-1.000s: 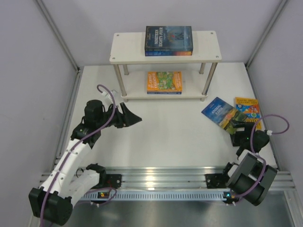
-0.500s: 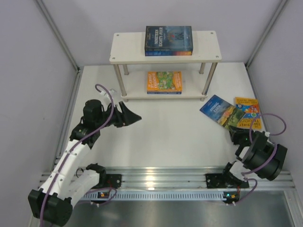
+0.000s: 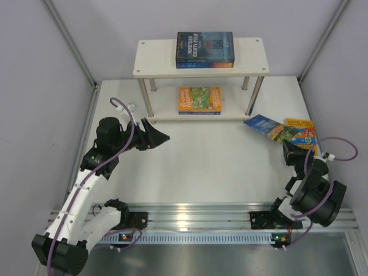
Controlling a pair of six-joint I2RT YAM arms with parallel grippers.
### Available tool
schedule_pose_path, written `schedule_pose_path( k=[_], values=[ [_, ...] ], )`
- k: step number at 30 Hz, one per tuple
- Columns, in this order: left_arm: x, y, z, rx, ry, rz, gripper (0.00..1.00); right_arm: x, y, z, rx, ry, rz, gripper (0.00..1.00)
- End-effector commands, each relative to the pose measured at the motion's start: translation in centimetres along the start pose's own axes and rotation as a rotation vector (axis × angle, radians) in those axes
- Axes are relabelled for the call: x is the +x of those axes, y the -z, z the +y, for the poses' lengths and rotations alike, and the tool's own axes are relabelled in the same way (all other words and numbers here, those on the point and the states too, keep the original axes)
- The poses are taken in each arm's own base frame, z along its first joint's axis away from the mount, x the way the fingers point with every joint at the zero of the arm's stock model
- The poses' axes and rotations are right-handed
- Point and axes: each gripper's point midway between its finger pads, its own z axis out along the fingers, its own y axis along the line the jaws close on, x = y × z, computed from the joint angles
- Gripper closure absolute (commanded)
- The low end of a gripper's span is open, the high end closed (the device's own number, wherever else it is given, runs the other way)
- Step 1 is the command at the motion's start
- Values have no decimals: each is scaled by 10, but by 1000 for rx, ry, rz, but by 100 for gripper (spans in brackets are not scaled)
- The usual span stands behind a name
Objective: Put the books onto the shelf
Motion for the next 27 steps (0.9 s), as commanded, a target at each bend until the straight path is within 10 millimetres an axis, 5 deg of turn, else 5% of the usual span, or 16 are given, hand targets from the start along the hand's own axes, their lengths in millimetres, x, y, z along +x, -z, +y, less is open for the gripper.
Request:
schedule_pose_path(
  k=[1,2,3,5,6,7,9,15,17,18,20,21,27],
  values=[
    [-18,9,-17,23,-47,-60,29,9,18,25,-83,-31,6,100],
    [-21,10,-20,28,-47,-66,29,3,19,51,-142,27,-15,100],
    [-22,11,-20,27,-45,-69,29,2,17,34,-42,13,-13,100],
    [-22,12,-23,32,-35,-73,29,-21,18,76,-60,138,-107,100],
    [-23,13,-24,35,-33,-76,29,-24,21,57,68,174,-110,100],
    [-23,14,-26,39,-28,-78,29,-40,25,90,42,245,-165,100],
    [-24,16,-27,38,-29,-85,30,-47,33,102,85,306,-184,100],
    [-35,19,-31,23,-36,-115,30,-58,51,209,-23,432,-232,100],
    [-44,21,-38,25,-50,-135,30,-60,56,231,-29,455,-241,100],
    [-49,22,-39,16,-56,-149,30,-60,66,267,-83,498,-266,100],
    [-59,24,-46,17,-70,-169,30,-62,72,290,-91,519,-281,100],
    [-67,26,-50,16,-77,-189,30,-61,85,324,-141,561,-312,100],
    [-87,30,-73,68,-66,-226,30,-51,118,410,-247,632,-351,100]
  ],
)
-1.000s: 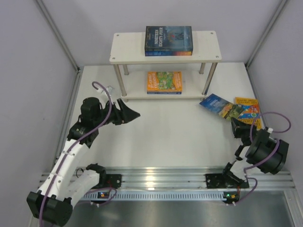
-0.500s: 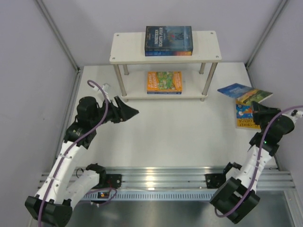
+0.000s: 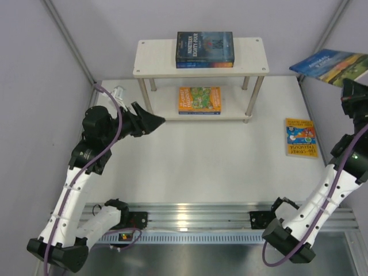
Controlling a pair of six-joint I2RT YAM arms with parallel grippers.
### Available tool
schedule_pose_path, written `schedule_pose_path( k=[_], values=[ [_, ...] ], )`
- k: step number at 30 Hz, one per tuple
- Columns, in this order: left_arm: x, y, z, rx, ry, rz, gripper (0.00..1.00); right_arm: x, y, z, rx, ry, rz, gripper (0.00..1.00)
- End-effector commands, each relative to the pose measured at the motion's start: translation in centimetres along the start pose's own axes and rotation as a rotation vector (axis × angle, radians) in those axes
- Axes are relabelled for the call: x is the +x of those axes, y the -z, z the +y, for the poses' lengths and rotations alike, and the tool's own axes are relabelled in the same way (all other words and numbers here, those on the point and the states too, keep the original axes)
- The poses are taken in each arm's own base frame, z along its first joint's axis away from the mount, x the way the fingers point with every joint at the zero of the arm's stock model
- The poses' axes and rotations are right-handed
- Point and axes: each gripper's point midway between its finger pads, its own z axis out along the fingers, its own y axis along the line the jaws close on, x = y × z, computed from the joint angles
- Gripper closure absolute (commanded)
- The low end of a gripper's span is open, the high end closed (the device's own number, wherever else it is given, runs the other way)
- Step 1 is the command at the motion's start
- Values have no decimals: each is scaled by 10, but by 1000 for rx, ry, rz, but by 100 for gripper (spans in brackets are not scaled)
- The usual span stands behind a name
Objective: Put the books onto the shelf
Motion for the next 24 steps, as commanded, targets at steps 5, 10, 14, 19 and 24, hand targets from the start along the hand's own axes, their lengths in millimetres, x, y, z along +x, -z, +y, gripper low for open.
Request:
schedule_pose_path(
  k=[5,10,14,19,24],
  values=[
    [-57,4,-41,60,-69,-136,29,-35,19,113,-314,27,-5,100],
    [-91,3,-48,11,-137,-199,28,-29,14,157,-438,29,71,100],
    [-112,-4,-54,1,-152,-237,28,-9,-13,184,-523,-35,141,100],
    [-144,-11,-64,-2,-169,-303,28,30,-33,226,-647,-122,250,100],
    [-172,-32,-55,-36,-175,-330,28,63,-56,249,-718,-215,332,100]
  ],
)
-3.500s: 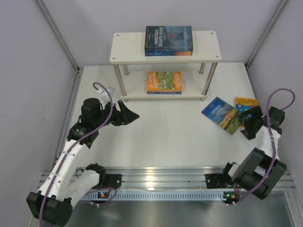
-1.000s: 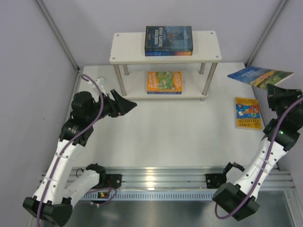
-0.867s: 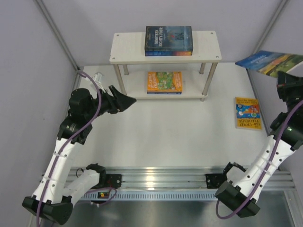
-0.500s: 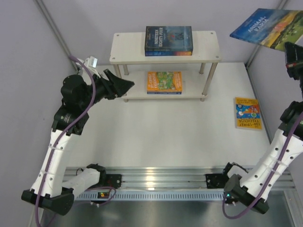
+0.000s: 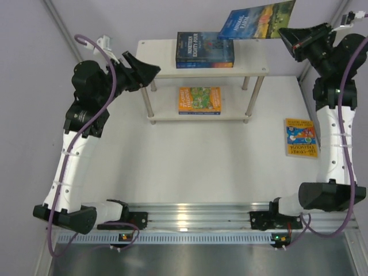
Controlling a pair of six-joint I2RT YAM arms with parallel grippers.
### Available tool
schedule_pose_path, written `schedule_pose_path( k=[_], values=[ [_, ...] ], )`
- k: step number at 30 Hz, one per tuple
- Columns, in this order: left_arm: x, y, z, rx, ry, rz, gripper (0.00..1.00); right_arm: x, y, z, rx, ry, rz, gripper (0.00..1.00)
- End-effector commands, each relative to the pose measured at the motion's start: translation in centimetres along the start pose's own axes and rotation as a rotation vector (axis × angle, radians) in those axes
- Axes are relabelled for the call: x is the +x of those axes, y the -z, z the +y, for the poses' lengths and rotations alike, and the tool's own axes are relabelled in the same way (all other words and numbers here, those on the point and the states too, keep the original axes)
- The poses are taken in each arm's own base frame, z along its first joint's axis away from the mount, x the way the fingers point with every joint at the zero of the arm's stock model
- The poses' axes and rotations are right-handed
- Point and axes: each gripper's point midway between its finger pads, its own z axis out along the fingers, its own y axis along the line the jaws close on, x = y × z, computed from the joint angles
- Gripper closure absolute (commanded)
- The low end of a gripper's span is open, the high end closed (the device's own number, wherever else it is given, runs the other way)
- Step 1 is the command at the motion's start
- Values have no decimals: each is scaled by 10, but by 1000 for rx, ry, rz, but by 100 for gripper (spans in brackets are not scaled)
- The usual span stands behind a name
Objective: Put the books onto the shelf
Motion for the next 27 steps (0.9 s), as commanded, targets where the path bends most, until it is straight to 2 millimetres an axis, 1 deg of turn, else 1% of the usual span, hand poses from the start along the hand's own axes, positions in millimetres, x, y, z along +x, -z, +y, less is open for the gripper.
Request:
schedule_pose_path(
  k=[1,2,3,4,5,6,7,9,10,12,14,15,17,18,19,22,24,27],
  values=[
    [-33,-11,-3,3,-43,-89,28,-12,-5,81,-266,26,-73,100],
    [-32,-20,3,4,-40,-79,28,-7,-11,81,-278,22,-63,100],
    [-38,-22,4,9,-40,-93,28,-2,-15,83,-288,17,-49,100],
    [-42,-27,3,25,-44,-111,28,2,-23,78,-293,14,-35,100],
    [-42,-33,6,37,-44,-109,28,14,-28,82,-309,7,-4,100],
    [-43,-37,7,42,-42,-108,28,20,-32,84,-319,0,13,100],
    [-43,-39,8,48,-43,-109,28,27,-40,78,-322,-6,41,100],
    [-41,-49,13,58,-45,-103,28,38,-49,76,-340,-31,85,100],
    [-40,-53,16,56,-45,-101,28,46,-58,66,-333,-47,112,100],
    [-36,-63,25,48,-37,-90,28,57,-62,64,-352,-55,150,100],
    [-32,-70,32,44,-33,-84,28,65,-68,55,-339,-52,166,100],
    [-32,-72,33,51,-32,-88,28,68,-68,55,-340,-52,175,100],
    [-29,-78,37,57,-28,-83,28,76,-74,47,-329,-56,200,100],
    [-30,-81,37,65,-21,-88,28,80,-76,48,-332,-59,215,100],
    [-28,-84,39,71,-16,-82,28,86,-80,40,-322,-66,242,100],
    [-27,-88,35,101,-3,-74,28,101,-82,29,-313,-66,297,100],
    [-27,-89,32,119,1,-74,28,107,-82,21,-302,-56,311,100],
    [-27,-92,32,127,-2,-78,28,115,-83,15,-293,-58,339,100]
  ],
)
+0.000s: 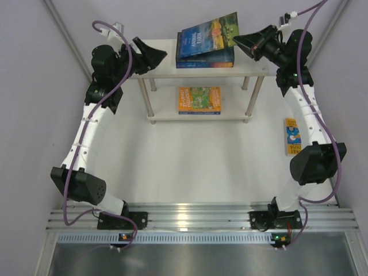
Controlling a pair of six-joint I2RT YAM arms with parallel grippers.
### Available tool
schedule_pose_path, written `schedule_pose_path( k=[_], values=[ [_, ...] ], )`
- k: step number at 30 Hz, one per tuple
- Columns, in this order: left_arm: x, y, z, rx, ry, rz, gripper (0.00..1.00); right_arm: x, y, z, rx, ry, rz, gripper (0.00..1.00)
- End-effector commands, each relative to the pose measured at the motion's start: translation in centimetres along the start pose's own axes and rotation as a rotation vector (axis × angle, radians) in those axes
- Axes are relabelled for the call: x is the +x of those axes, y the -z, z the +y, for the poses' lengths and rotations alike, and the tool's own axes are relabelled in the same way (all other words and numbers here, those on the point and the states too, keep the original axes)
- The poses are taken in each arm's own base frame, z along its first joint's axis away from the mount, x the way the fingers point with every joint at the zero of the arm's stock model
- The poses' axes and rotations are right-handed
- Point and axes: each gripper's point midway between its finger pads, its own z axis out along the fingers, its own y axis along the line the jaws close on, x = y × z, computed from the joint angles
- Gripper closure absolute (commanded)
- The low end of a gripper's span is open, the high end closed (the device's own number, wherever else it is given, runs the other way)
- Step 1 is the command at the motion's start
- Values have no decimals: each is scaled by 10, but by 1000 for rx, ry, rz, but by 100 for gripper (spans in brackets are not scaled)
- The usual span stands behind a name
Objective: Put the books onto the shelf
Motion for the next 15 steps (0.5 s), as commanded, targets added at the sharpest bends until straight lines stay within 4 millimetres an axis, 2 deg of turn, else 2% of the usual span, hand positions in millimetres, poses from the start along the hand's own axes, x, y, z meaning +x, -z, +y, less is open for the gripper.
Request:
schedule_pose_path(
  k=[1,10,15],
  values=[
    [-18,-3,-17,85,-32,-60,28,6,4,44,-139,103,14,100],
    [0,-23,0,94,0,-11,28,10,-7,17,-83,74,7,100],
    [1,-29,3,107,-2,-15,28,5,-9,14,-79,74,-21,100]
  ],
)
